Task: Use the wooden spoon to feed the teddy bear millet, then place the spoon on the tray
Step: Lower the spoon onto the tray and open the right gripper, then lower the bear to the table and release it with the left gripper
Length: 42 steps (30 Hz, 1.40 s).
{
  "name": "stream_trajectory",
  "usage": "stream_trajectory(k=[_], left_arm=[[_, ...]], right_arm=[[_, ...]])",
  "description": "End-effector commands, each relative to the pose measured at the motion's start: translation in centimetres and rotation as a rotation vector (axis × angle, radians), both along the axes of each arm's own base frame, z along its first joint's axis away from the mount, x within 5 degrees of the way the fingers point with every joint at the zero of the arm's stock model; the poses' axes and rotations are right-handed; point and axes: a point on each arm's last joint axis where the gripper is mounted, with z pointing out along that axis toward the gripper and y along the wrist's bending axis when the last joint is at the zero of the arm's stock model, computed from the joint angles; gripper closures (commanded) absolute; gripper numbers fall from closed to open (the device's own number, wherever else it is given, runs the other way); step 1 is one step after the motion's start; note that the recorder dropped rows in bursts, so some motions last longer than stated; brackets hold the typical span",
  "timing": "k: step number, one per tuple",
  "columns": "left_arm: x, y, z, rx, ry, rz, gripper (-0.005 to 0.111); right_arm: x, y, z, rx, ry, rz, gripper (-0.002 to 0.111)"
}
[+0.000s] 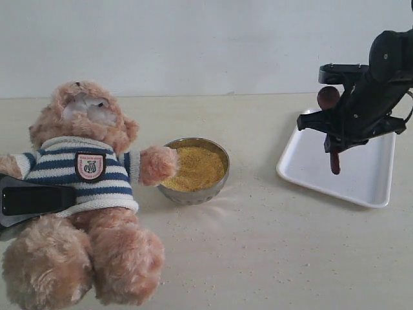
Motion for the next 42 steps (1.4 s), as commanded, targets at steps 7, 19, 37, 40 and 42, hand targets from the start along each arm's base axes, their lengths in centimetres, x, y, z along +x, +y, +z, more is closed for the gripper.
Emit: stream_trajectory(k=[7,19,37,40,42], left_arm=[[0.1,-0.1,0.3,-0.037,-0.025,0.004,0.102],[0.1,-0.1,0.3,-0.037,-0.028,0.005,0.102],[1.3,1.7,-2.2,0.222,0.008,0.158,0.102],[1.7,1.8,-3.6,0.223,0.068,0.150,0.102],[1.8,1.8,-4.7,0.214,0.098,0.121,0.102]], right_arm=[[0.3,-1.6,-3.0,0.017,0.112,0.029,0.108],[0.6,-1.4,-2.9,0.033,0.069,0.026,0.058],[-2.5,-1.8,12.9,0.032,-0.395,0.124,0.058],[-3.6,-1.6,14.9,0.060,-0.436,0.150,0.058],[-4.3,-1.4,16.1,0.087,-0.465,0.170,0.058]])
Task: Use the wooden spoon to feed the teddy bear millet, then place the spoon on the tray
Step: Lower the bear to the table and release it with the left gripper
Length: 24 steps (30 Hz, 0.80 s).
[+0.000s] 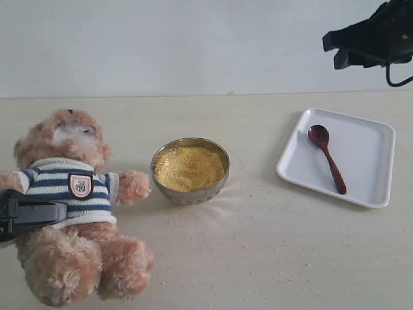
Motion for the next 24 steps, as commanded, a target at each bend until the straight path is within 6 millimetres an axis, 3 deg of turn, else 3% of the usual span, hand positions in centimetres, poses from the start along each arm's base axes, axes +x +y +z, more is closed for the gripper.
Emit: stream_trajectory(k=[1,8,14,16,19,22,24], left_arm=[[0.4,0.1,-2.2,-0.031,0.060,-0.015,0.102],[1.2,0.2,-5.3,-0.038,0.071,-0.017,0.102],[1.4,0.1,-6.1,-0.062,0.045,-0.032,0.101],[1.5,0.1,-6.1,-0.060,0.038,-0.033,0.097],[1.6,0.1,-6.1,-0.067,0.035,-0.021,0.076],[1.6,0.1,-6.0,-0.087,0.044,-0.002,0.034],[1.6,0.1,-5.9,-0.092,0.051,0.005,0.017]], right_arm=[[-1.6,0.1,2.9,0.041,-0.069,0.050,0.058],[-3.4,1.0,5.3,0.122,-0.111,0.136,0.058],[-4.2,1.1,5.8,0.117,-0.104,0.174,0.058],[-4.3,1.2,5.7,0.117,-0.097,0.192,0.058],[-4.4,1.5,5.8,0.128,-0.097,0.222,0.058],[-4.7,1.7,6.3,0.153,-0.122,0.246,0.058],[-5.0,1.7,6.9,0.164,-0.147,0.252,0.059]])
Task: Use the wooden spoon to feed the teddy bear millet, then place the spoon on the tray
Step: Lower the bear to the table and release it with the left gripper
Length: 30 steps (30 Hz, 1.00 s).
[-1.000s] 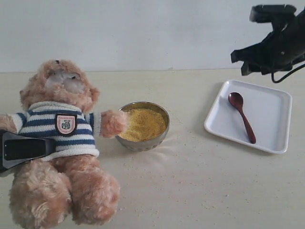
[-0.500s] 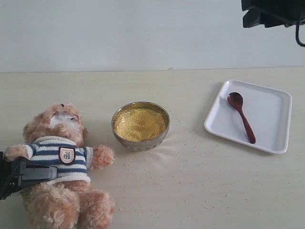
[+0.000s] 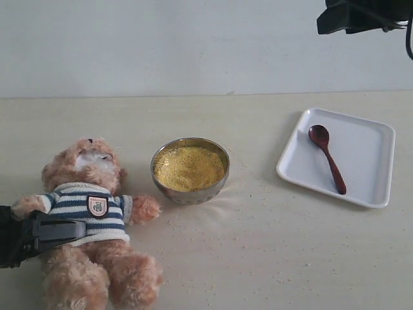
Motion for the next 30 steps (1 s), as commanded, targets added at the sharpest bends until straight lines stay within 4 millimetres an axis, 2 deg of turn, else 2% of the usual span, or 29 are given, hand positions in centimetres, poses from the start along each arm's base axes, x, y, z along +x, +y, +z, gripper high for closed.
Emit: stream_trajectory(k=[1,7,16,22,24,30], left_arm=[[0.0,-0.1,0.2,-0.039,0.009,0.023,0.013],[0.0,-0.3,1.0,-0.068,-0.027,0.017,0.025],[0.0,0.7,3.3,-0.056,-0.088,0.078,0.026],[-0.6,1.5,6.4,-0.041,-0.176,0.131,0.026],[-0.9,1.3,7.4,-0.033,-0.203,0.125,0.026],[-2.5,0.6,11.2,-0.042,-0.289,0.147,0.026]], right_arm=[[-0.9,0.1,1.7,0.031,-0.065,0.020,0.060],[-2.0,0.1,2.8,0.039,-0.097,0.046,0.081],[-3.4,0.6,4.3,0.088,-0.141,0.113,0.081],[-5.2,0.5,6.1,0.109,-0.194,0.122,0.081],[-6.0,0.4,6.9,0.111,-0.221,0.125,0.081],[-10.8,-0.1,10.7,0.151,-0.363,0.136,0.081]])
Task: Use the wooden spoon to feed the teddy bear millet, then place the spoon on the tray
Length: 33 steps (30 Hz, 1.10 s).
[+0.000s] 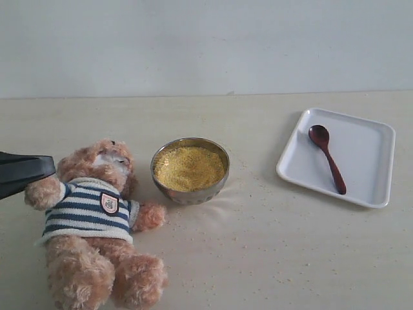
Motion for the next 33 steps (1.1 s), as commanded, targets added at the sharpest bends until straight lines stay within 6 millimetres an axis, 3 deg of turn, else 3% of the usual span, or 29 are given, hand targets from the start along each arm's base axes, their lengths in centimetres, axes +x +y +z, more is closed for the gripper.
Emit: stream_trajectory(k=[1,7,14,19,24,26,29,33], left_arm=[[-1.3,-0.5,2.4,-0.022,-0.064,0.011,0.026],[-3.6,-1.4,6.0,-0.017,-0.197,0.053,0.026],[-6.2,-2.0,8.4,0.024,-0.284,0.125,0.026],[-8.0,-2.6,9.2,0.045,-0.309,0.135,0.026],[-8.6,-2.8,9.3,0.015,-0.283,0.149,0.028],[-8.6,-2.9,9.4,-0.012,-0.270,0.156,0.037],[-8.9,-3.3,9.4,-0.028,-0.268,0.107,0.061],[-9.4,-4.0,9.6,-0.072,-0.270,0.021,0.095]], right_arm=[[-3.0,-0.4,2.3,0.022,-0.091,0.008,0.081],[-6.9,-0.9,4.5,0.038,-0.200,0.009,0.081],[-10.4,-1.3,5.8,0.065,-0.277,0.004,0.081],[-13.6,-2.0,4.5,0.073,-0.321,-0.027,0.081],[-16.1,-2.6,1.3,0.129,-0.308,-0.071,0.081],[-16.8,-2.7,0.3,0.137,-0.294,-0.073,0.081],[-17.9,-2.8,-1.4,0.135,-0.279,-0.066,0.084],[-19.8,-3.0,-2.9,0.149,-0.303,-0.053,0.108]])
